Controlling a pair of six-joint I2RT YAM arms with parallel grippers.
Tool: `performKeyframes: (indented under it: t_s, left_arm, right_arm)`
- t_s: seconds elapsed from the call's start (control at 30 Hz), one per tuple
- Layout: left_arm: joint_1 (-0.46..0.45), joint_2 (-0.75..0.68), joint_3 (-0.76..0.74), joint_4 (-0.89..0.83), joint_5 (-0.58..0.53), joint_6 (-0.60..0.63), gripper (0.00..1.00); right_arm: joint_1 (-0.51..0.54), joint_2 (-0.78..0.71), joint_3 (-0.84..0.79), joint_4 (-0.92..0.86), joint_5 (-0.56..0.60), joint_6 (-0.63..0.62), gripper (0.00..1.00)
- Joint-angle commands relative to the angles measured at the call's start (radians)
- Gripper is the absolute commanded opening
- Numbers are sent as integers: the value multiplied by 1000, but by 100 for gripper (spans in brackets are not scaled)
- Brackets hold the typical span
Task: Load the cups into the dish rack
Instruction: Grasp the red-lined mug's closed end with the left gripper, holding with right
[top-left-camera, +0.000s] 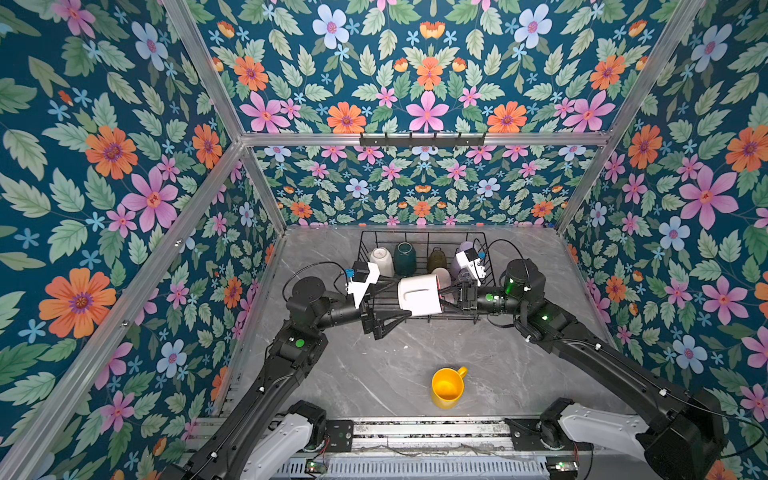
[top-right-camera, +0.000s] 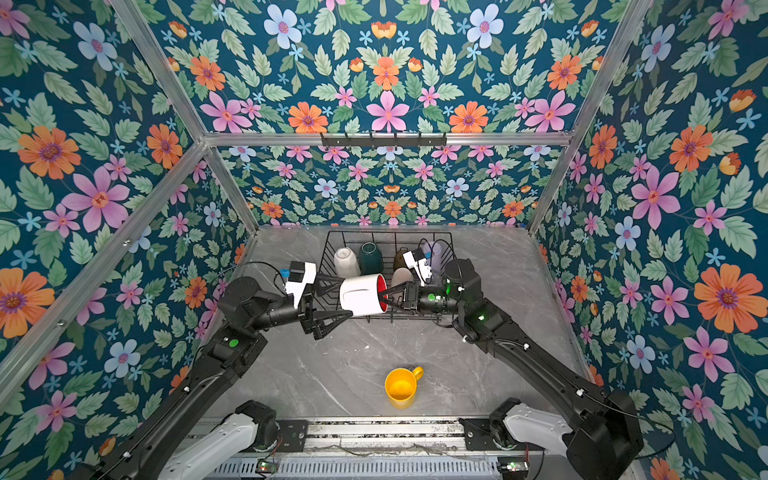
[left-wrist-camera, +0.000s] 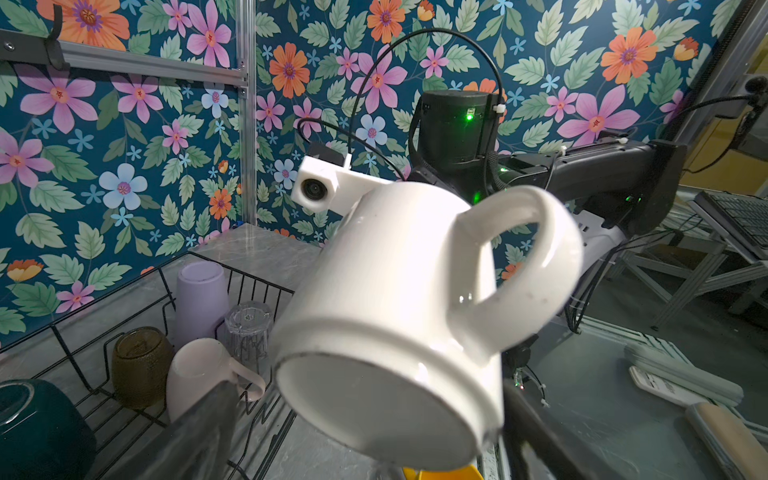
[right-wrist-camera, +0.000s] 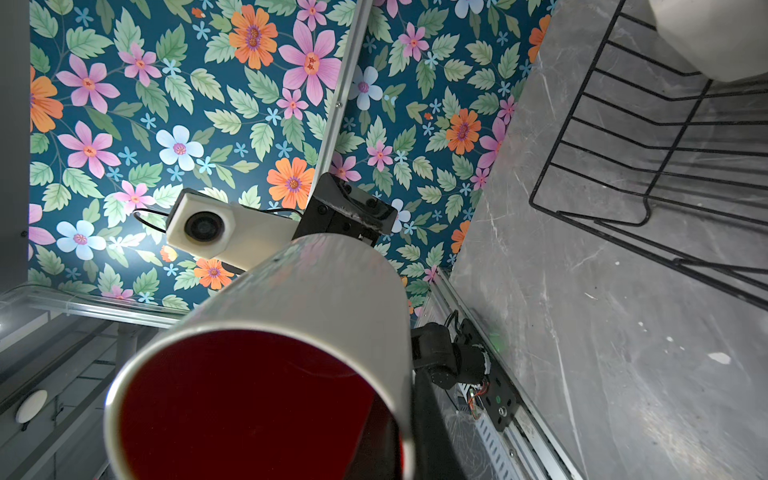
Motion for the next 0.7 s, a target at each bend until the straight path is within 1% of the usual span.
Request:
performKeyframes:
  t_s: [0.0,0.27,0.67]
  left_arm:
    - [2,2,6,16,16,15,98]
    - [2,0,6,18,19,15,98]
    - [2,3,15,42,33,15,97]
  right_arm:
    - [11,10,11,125,-19,14,0]
    - [34,42,16,157,-19,26,0]
    - [59,98,24,244,-41,83,0]
